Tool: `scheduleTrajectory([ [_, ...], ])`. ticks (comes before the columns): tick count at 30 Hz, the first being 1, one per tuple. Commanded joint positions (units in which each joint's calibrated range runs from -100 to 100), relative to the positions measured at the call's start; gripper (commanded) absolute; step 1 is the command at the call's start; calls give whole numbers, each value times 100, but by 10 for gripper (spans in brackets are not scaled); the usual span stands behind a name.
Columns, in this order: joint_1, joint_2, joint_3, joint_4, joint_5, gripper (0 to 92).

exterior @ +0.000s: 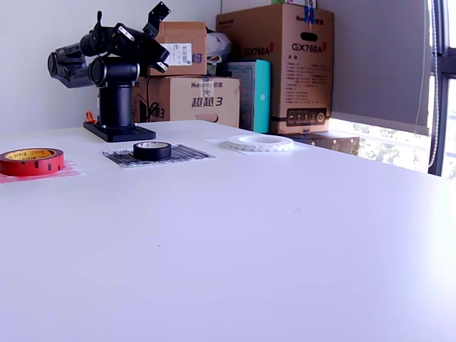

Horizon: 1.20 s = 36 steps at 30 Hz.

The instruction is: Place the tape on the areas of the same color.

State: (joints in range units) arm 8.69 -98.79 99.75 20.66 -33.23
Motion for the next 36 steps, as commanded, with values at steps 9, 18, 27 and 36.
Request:
scheduleTrajectory([
  [9, -47, -36, -57, 0, -25, 3],
  [18, -47, -36, -57, 0, -25, 3],
  [27, -47, -36, -57, 0, -25, 3],
  [36, -47, -36, -57, 0, -25, 3],
])
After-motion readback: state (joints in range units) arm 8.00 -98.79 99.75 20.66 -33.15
